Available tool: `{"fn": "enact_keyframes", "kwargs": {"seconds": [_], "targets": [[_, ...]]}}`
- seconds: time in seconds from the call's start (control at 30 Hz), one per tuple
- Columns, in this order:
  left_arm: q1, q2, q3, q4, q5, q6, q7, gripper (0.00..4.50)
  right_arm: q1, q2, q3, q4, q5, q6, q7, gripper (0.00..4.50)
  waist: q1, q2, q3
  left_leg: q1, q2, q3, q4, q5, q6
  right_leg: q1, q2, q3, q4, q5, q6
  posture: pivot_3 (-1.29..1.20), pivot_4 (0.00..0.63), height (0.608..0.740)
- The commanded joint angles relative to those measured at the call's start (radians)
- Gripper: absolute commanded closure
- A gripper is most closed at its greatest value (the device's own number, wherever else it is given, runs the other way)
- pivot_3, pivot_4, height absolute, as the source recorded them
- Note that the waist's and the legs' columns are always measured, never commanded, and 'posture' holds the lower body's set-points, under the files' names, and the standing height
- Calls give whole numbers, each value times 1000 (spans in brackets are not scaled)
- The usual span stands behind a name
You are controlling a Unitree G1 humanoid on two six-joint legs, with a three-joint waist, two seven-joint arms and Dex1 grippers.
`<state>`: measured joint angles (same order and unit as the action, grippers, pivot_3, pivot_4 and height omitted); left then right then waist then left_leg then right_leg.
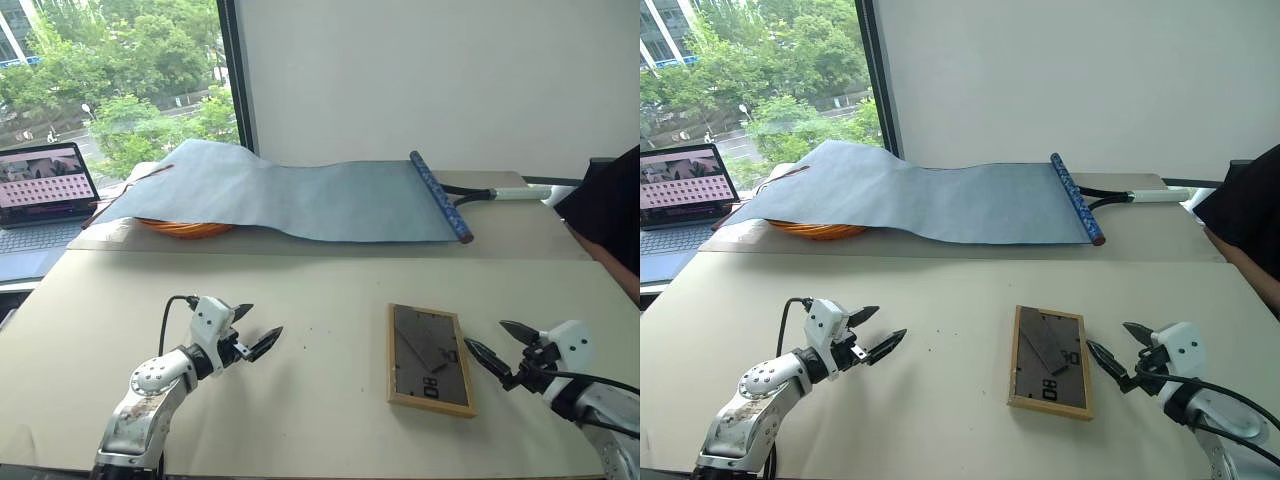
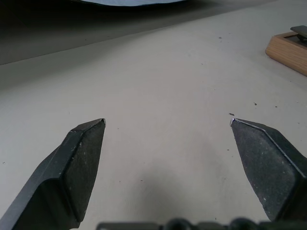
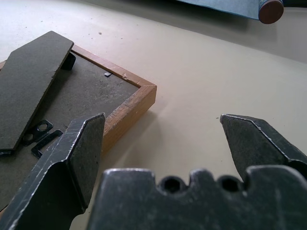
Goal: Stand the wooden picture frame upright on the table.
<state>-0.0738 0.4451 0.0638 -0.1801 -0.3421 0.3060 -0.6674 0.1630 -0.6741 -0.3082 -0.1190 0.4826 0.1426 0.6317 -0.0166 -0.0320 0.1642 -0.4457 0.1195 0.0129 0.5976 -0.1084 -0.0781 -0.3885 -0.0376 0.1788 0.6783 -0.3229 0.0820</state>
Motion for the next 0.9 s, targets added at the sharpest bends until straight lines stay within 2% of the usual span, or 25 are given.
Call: {"fn": "enact_keyframes", "kwargs": {"seconds": [0.03, 0.13, 0.3, 0.33, 0.37, 0.5, 0.6, 0.7, 0.77, 0.9], "targets": [[-51, 47, 35, -22, -84, 68, -63, 0, -13, -16, -63, -14, 30, 7, 37, 44, 0, 0, 0, 0, 0, 0, 0, 0, 0, 0, 0, 0, 0, 0, 0, 0, 150, 698], [-172, 127, 68, -15, -198, 173, -172, 0, -32, -108, -109, -15, 71, 47, 140, 44, 2, 1, 1, -1, 0, -2, 0, 0, 0, 0, 0, -2, 1, 0, 0, 0, 150, 698], [-282, 182, 28, -8, -258, 249, -268, 0, -31, -208, -143, -28, 77, 90, 243, 44, 1, 1, 1, 0, -1, -2, 3, 0, 1, 3, 0, -2, -1, -1, 1, 0, 150, 698], [-302, 185, 19, -4, -267, 264, -285, 531, -32, -224, -147, -32, 72, 95, 256, 274, 1, 1, 1, -1, -1, -2, 2, 0, 1, 2, 0, -2, -1, -1, 1, 0, 150, 698], [-320, 192, 1, -4, -264, 269, -308, 696, -28, -243, -149, -35, 60, 93, 278, 548, 1, 1, 1, -1, -1, -2, 1, 0, 1, 2, 0, -2, -1, -1, 1, 0, 150, 698], [-370, 197, -71, -4, -242, 275, -367, 2103, 12, -324, -123, -38, -22, 90, 346, 1699, 2, 1, 1, -2, -1, -3, 0, 0, 1, 1, 0, -3, -1, -1, 0, 0, 150, 698], [-405, 190, -196, 30, -148, 234, -411, 3237, 12, -362, -95, -45, -47, 136, 361, 2810, 2, 1, 1, -1, -1, -3, 1, 0, 1, 2, -1, -3, -1, -1, 1, 0, 150, 698], [-446, 121, -323, 93, -55, 187, -414, 4365, -19, -366, -37, -67, -66, 188, 353, 3829, 1, 1, 1, -1, -1, -3, 2, 0, 1, 2, -1, -3, -1, -1, 2, 0, 150, 698], [-469, 74, -396, 127, -1, 152, -423, 4500, -34, -365, 12, -74, -89, 210, 357, 4469, 1, 1, 1, -3, -1, -4, 4, 0, 1, 2, 0, -3, -1, -1, 2, 0, 150, 698], [-509, -21, -521, 220, 115, 79, -418, 4500, -88, -336, 128, -18, -166, 201, 340, 4469, 2, 1, 1, -9, -2, -6, 9, -1, 2, 0, -1, -4, -1, 0, 3, 0, 150, 698]]}}
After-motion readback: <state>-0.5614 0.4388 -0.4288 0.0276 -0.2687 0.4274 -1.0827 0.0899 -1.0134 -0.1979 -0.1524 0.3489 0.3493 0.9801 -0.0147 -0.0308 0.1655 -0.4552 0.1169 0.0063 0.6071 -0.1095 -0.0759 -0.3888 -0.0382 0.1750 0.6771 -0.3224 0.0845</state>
